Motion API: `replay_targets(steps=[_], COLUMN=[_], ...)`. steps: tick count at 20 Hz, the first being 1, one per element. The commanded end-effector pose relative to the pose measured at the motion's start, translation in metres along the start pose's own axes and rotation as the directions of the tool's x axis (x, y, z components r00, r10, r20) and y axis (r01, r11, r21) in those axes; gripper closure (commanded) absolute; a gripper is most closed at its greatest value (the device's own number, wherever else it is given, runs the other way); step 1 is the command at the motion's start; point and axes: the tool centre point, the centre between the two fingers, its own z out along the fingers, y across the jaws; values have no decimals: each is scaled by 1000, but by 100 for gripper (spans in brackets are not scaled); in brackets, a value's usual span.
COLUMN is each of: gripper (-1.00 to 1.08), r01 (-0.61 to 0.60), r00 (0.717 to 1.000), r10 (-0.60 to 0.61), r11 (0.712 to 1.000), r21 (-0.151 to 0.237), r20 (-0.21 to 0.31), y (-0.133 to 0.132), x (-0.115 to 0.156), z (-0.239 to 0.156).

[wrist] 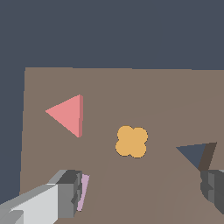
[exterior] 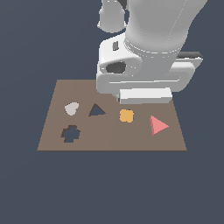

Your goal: Insert a designated object into the corresponding slot on a board.

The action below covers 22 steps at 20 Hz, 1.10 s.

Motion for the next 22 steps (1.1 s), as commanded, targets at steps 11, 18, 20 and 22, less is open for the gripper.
replay_targets(steps=[11,18,20,22], gripper=[-92,-92,-92,-92], r01=[-14,-18,-18,-19], r00=[1000,999,999,999], r10=[15,18,19,19], r11=[1000,1000,1000,1000], r21=[-12,-15,-15,-15], r20=[21,26,27,28], y=[-74,-92,-94,-95], x=[29,38,39,39], z=[73,90,92,93])
